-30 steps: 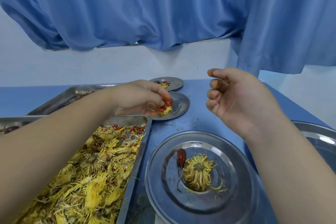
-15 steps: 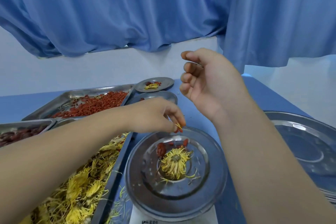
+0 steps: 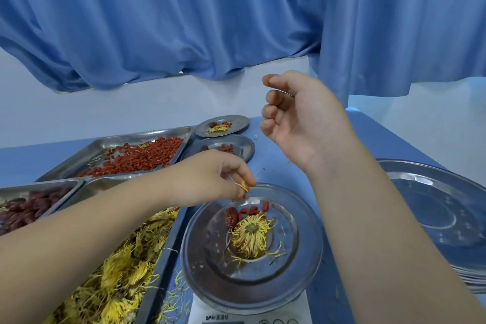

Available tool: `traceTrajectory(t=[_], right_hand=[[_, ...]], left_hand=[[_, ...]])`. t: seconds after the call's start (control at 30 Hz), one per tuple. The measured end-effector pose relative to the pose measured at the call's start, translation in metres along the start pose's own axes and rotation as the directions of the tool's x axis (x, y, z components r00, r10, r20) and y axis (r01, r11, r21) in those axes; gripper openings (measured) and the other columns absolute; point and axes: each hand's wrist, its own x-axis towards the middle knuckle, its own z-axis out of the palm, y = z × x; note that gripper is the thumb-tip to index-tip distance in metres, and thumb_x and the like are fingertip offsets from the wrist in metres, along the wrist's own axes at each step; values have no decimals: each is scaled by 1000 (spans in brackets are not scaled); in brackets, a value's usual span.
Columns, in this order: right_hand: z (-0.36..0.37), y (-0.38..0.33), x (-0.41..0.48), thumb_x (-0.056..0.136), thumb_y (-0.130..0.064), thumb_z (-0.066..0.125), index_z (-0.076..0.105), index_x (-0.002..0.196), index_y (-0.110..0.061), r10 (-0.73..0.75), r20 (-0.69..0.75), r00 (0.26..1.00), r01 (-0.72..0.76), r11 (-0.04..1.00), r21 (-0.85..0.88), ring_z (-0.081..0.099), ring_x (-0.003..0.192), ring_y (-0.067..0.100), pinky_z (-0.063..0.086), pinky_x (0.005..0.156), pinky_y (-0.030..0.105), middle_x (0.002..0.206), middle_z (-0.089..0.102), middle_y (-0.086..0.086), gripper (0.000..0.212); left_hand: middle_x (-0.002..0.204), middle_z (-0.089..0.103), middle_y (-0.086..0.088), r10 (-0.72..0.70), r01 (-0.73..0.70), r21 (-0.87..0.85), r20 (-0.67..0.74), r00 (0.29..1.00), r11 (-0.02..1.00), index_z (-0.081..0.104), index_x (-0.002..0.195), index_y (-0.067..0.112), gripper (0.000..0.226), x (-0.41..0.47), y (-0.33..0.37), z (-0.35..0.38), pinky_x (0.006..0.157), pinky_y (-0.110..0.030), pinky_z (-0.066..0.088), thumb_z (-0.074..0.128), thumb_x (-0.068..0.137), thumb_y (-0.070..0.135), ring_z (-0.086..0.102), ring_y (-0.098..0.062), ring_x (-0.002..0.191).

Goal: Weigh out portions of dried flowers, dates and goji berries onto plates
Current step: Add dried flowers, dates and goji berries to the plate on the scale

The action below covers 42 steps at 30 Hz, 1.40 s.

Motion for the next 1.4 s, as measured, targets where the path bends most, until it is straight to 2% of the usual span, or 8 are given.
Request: traceTrajectory(t=[0.17, 0.3, 0.5, 0.87, 0.97, 1.17, 1.27, 1.4], right_hand=[[-2, -4, -1, 85, -11, 54, 60, 79, -11, -11, -25, 1000, 12, 1000, 16, 40, 43, 11, 33, 39, 20, 54, 45, -2, 9], [-1, -5, -3, 85, -11, 54, 60, 80, -11, -24, -32, 999, 24, 1000, 4, 39, 43, 11, 32, 40, 20, 53, 45, -1, 8], [-5, -11, -4, 84, -12, 55, 61, 79, -12, -50, -61, 997, 48, 999, -21, 40, 44, 11, 33, 41, 20, 51, 46, -3, 8], [1, -15, -10, 84, -14, 58, 60, 83, -12, -129, 9, 992, 127, 953, -275, 42, 47, 13, 36, 43, 21, 50, 51, -4, 3], [-1, -16, -10, 82, -15, 60, 63, 79, -13, -148, 52, 988, 153, 844, -514, 47, 45, 13, 41, 44, 20, 50, 56, -5, 5], [-15, -17, -14, 87, -22, 58, 67, 87, -10, -31, 171, 985, 160, 548, -821, 58, 56, 16, 51, 56, 26, 69, 65, 2, 16], [-18, -17, -21, 89, -23, 58, 68, 90, -11, 32, 209, 977, 186, 339, -922, 62, 60, 14, 54, 62, 29, 79, 70, 6, 16], [-7, -26, -34, 86, -22, 59, 69, 83, -14, -201, 215, 956, 277, 367, -888, 61, 58, 11, 55, 67, 32, 69, 69, -2, 14]], left_hand=[[63, 65, 19, -7, -7, -105, -133, 991, 994, 72, 89, 27, 20, -4, 4, 2, 57, -5, 41, 72, 83, 9, 56, 8, 54], [95, 73, 2, -43, 26, -151, -116, 992, 988, 72, 99, 27, 19, -8, 9, 4, 73, -17, 53, 70, 85, 13, 68, -6, 81], [103, 74, 7, -85, 76, -229, -32, 996, 970, 66, 110, 23, 23, -23, 12, 8, 82, -24, 56, 54, 96, 10, 71, -9, 93], [101, 73, 16, -84, -68, -374, -375, 923, 925, 66, 112, 36, 20, -64, 30, 31, 83, -28, 53, 57, 96, 27, 70, -1, 91], [106, 73, 3, -165, -142, -640, -395, 904, 755, 74, 100, 33, 19, -77, 23, 48, 83, -36, 55, 56, 95, 27, 72, -14, 96], [109, 70, -12, -145, -201, -969, -221, 964, 143, 66, 115, 11, 39, -90, 0, 58, 86, -45, 50, 52, 91, 39, 63, -39, 113], [111, 69, -12, -156, -229, -972, -233, 960, 41, 65, 115, 13, 40, -94, -4, 57, 84, -42, 53, 52, 90, 41, 63, -39, 114], [114, 71, -9, -223, -287, -958, -274, 936, -27, 63, 120, 12, 45, -98, -5, 52, 84, -44, 51, 53, 86, 40, 67, -35, 109]])
